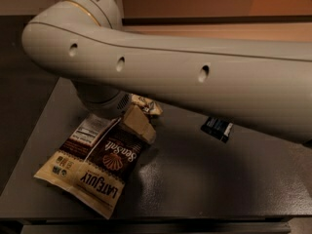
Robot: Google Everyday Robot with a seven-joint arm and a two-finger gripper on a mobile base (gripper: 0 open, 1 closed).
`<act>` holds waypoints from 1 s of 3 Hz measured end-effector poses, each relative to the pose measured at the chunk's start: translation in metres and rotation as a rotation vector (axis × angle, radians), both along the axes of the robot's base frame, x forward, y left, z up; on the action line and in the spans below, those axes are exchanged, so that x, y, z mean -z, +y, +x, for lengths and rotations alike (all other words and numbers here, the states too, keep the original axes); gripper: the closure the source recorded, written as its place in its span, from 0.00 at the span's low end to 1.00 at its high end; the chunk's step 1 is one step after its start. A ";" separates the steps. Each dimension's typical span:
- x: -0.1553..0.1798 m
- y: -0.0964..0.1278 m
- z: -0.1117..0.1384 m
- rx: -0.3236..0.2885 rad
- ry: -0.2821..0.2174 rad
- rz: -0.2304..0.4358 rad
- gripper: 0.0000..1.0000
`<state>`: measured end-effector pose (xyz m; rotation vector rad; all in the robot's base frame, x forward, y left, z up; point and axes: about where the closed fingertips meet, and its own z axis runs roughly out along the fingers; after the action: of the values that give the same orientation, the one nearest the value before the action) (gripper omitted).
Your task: Pick brown chip bag
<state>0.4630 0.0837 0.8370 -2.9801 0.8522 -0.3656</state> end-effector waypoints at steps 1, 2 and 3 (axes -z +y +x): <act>0.011 -0.008 -0.001 -0.016 0.026 -0.053 0.18; 0.014 -0.012 -0.001 -0.021 0.044 -0.074 0.41; 0.003 -0.012 0.004 -0.010 0.056 -0.056 0.64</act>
Offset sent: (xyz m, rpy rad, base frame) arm -0.0023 -0.0189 -0.0160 -0.1051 0.0709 0.0254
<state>0.4666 0.0720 0.8342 -3.0582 0.8457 -0.3122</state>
